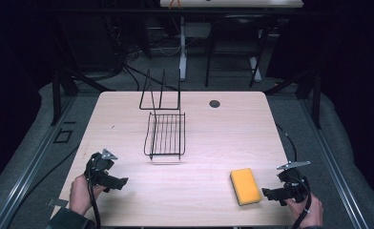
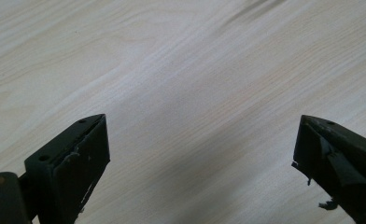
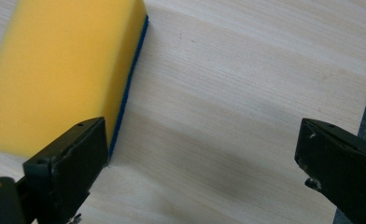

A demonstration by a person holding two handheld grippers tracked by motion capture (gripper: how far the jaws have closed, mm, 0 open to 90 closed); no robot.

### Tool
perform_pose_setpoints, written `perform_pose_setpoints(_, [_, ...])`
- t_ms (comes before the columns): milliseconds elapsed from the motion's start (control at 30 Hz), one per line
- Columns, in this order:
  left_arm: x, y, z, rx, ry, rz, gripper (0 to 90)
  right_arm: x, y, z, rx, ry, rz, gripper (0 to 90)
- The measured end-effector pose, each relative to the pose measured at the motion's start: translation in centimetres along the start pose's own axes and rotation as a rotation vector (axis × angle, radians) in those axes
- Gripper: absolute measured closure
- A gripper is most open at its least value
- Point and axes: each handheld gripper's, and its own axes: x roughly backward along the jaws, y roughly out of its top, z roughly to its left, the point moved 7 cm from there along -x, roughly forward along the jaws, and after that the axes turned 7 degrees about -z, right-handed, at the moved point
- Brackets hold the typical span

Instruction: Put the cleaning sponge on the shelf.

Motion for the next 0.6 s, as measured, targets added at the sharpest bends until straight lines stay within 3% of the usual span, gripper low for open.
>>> perform_pose_setpoints(100, [-0.1,0.0,-0.1,0.002,-0.006,-0.001,3.7,0.0,0.0,0.2,0.002,0.005,0.002,2.4])
perform_pose_setpoints(467, [-0.1,0.2,-0.3,-0.005,-0.027,-0.009,3.1,0.0,1.0,3.1,0.026,0.064,-0.019,1.4])
perform_pose_setpoints(600, [-0.1,0.3,-0.4,-0.009,-0.032,-0.006,3.0,0.0,1.3,4.1,0.013,0.079,-0.02,1.9])
